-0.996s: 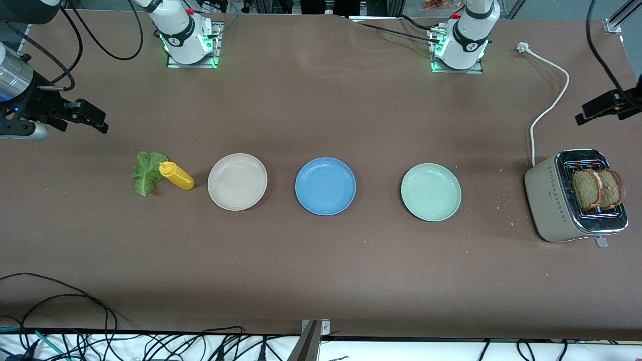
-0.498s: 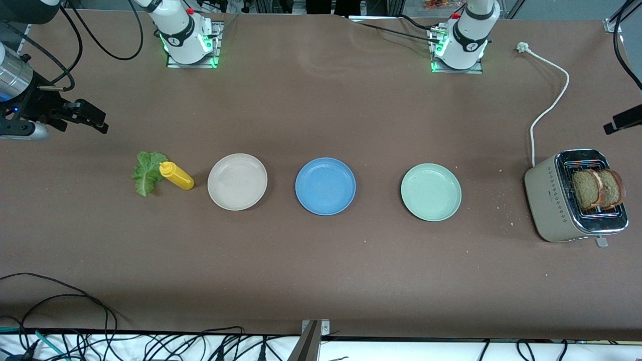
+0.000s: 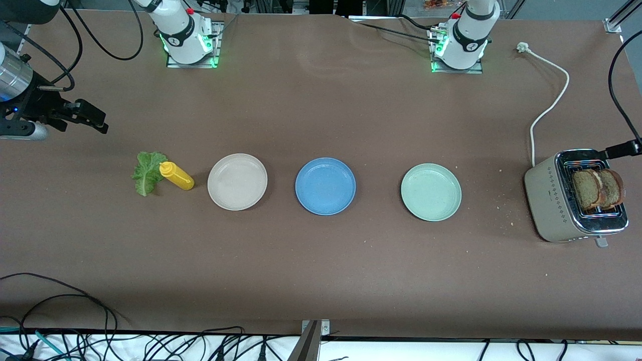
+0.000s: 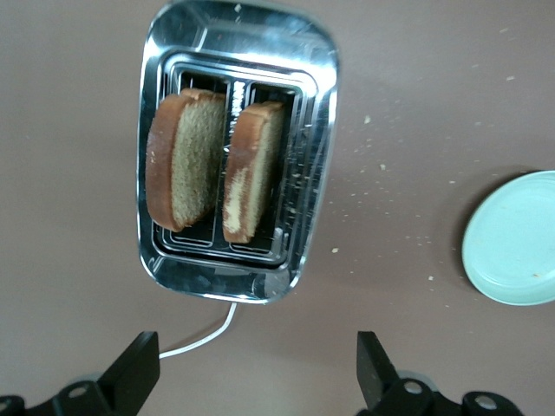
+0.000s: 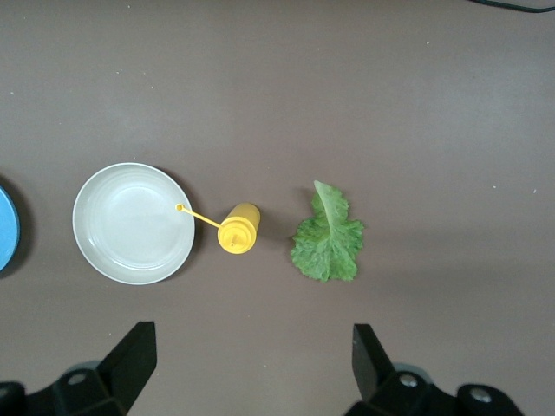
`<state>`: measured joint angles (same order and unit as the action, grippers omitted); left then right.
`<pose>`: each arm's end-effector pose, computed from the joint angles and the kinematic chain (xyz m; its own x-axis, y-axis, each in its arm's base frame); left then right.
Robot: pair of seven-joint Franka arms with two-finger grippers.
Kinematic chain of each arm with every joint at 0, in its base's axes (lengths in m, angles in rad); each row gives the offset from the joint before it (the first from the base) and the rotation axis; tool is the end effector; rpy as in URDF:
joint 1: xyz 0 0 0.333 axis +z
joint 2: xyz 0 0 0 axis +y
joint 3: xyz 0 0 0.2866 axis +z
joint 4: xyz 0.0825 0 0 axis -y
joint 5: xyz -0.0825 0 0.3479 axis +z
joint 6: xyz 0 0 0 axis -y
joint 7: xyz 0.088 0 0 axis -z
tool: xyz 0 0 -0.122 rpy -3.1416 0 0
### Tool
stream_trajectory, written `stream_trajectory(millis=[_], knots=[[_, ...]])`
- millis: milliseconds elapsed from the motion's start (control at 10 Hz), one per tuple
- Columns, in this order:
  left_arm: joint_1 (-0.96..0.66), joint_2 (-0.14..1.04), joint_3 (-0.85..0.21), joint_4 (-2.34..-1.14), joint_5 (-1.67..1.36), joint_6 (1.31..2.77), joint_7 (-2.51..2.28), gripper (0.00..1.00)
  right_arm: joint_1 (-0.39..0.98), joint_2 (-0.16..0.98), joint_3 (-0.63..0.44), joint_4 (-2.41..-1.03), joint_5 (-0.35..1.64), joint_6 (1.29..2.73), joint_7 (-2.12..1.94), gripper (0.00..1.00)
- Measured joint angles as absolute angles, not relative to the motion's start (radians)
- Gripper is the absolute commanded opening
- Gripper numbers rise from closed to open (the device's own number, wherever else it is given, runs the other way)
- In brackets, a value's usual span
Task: Make sandwich in blue plate with both arms
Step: 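Move the left gripper down over the toaster onto a bread slice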
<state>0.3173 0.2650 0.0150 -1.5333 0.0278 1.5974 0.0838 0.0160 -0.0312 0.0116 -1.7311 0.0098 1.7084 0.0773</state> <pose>0.5419 0.1897 0.4529 0.9499 0.2388 -0.2014 0.2410 -0.9704 -0.0142 0.5180 0.0154 0.5378 0.9987 -0.0510 0.0077 -0.0509 -0.9987 -0.0100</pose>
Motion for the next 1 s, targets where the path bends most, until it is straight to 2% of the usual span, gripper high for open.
stream_trajectory(millis=[398,996], knots=[[0.389,0.389,0.015,-1.534,0.029,1.667,0.088,0.94,0.016,-0.030,0.012,-1.731,0.010,1.708,0.077,1.00],[0.380,0.438,-0.001,-1.534,0.029,1.673,0.088,0.87,0.017,-0.030,0.012,-1.730,0.010,1.708,0.077,1.00]])
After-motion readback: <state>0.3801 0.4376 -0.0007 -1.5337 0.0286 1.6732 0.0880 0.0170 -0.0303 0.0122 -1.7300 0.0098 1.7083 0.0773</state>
